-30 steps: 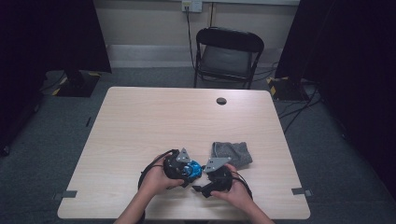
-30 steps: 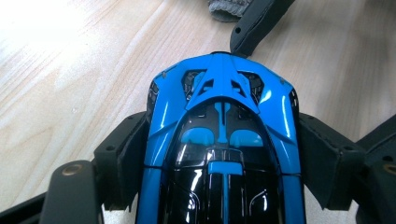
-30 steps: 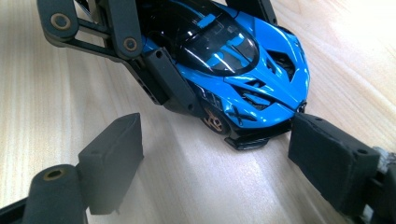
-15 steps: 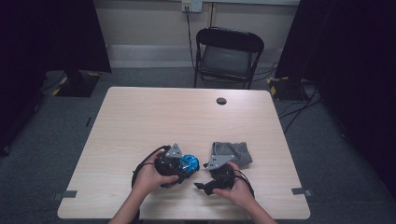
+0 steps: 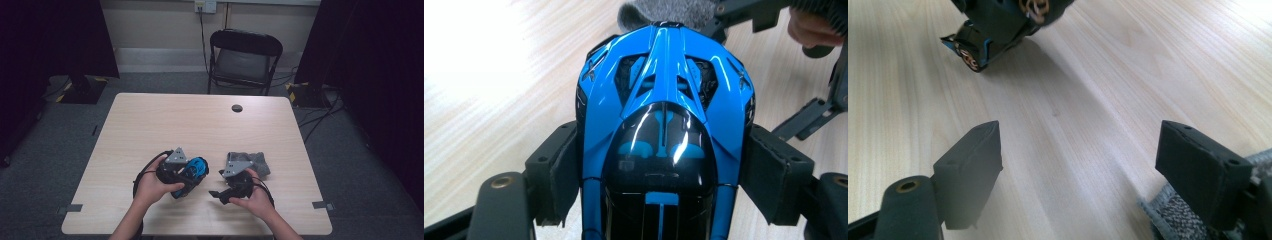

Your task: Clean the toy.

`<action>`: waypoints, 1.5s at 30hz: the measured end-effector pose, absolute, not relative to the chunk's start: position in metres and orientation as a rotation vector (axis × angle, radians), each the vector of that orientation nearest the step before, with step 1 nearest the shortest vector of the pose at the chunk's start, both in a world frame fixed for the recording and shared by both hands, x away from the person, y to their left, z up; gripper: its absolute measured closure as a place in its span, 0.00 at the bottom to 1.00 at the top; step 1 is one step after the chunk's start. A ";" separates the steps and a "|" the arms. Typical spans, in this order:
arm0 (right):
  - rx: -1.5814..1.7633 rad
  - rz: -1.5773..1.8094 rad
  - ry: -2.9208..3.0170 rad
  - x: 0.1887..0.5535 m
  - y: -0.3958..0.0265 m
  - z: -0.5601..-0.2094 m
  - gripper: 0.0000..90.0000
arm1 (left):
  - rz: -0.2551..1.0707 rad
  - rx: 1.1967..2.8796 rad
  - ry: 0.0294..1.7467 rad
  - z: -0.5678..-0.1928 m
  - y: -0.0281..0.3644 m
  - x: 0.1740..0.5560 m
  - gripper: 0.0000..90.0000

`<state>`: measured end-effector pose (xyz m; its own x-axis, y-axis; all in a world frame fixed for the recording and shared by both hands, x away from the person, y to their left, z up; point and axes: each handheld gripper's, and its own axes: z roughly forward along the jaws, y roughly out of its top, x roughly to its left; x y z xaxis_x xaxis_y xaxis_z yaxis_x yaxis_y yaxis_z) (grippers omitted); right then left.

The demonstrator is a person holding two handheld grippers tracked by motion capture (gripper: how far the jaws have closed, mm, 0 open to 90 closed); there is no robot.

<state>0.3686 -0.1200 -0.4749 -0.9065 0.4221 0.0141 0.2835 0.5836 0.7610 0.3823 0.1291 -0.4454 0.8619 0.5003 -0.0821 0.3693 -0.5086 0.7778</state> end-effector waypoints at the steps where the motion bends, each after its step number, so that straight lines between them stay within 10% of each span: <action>1: 0.593 1.223 2.643 0.369 -0.120 -0.475 0.20 | 0.198 2.159 0.624 -0.445 0.129 0.382 0.27; 45: 0.883 0.980 2.553 0.420 -0.193 -0.475 0.18 | 0.207 2.083 0.623 -0.427 0.134 0.387 0.27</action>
